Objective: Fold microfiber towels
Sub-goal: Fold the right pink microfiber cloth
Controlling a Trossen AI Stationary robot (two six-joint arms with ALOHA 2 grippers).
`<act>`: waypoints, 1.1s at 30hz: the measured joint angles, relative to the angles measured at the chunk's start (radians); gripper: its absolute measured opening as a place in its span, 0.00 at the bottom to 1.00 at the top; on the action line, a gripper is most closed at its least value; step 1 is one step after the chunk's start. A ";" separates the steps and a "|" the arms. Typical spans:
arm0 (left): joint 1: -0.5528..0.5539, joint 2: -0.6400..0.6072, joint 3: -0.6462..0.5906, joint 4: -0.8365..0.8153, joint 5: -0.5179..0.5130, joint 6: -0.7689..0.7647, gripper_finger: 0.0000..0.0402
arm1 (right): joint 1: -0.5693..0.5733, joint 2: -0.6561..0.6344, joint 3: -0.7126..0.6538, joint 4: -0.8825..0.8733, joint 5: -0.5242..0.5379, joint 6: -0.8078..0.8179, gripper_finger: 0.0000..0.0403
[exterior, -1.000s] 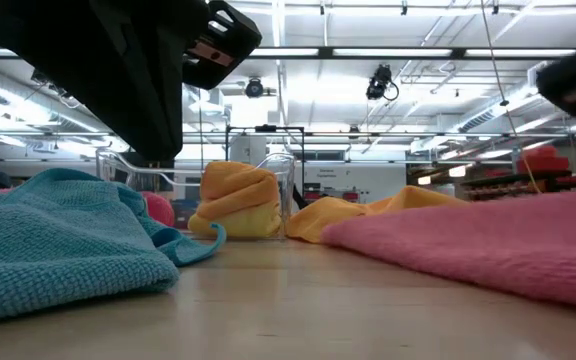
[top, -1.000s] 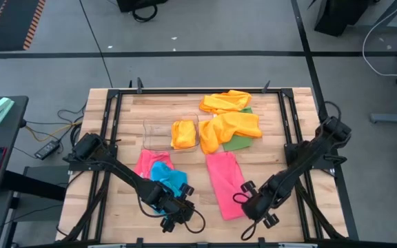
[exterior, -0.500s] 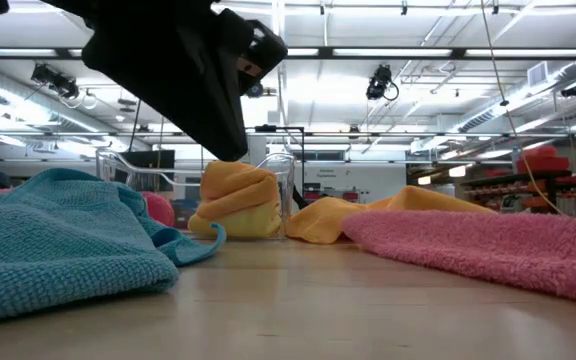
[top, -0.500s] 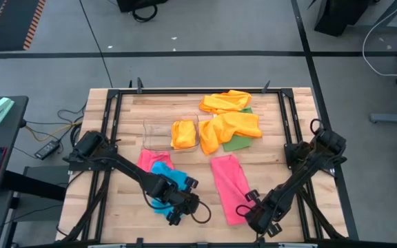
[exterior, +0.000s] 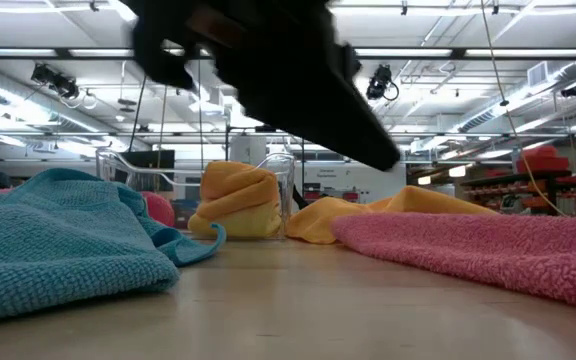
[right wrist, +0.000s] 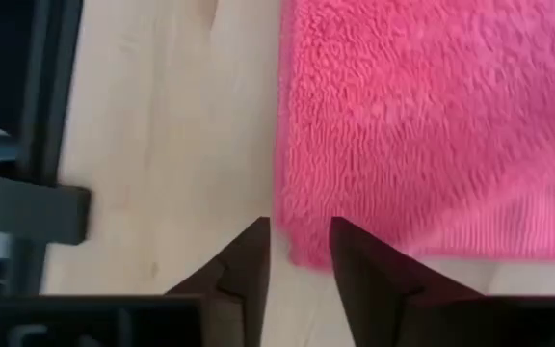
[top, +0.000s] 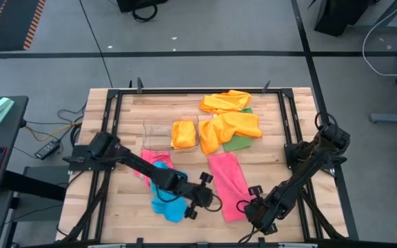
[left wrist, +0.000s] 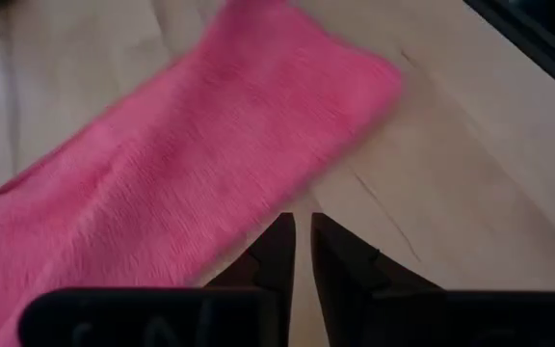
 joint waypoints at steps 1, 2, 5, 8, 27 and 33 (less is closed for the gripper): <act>0.009 0.014 0.000 0.025 -0.001 -0.002 0.12 | 0.000 -0.012 0.000 -0.006 -0.002 0.025 0.33; 0.016 0.028 0.000 0.054 -0.001 -0.003 0.13 | 0.000 -0.024 0.000 -0.017 -0.004 0.048 0.35; 0.036 0.072 0.000 0.147 -0.002 -0.003 0.13 | -0.001 -0.064 0.000 -0.046 -0.010 0.083 0.38; 0.054 0.114 0.000 0.202 -0.001 -0.004 0.13 | -0.001 -0.107 0.000 -0.061 0.039 0.088 0.39; 0.005 0.080 0.001 -0.133 0.050 -0.085 0.09 | -0.188 -0.123 -0.304 0.280 0.614 -0.505 0.36; -0.005 0.062 0.000 -0.181 0.052 -0.088 0.07 | -0.311 -0.123 -0.338 0.375 0.663 -0.733 0.39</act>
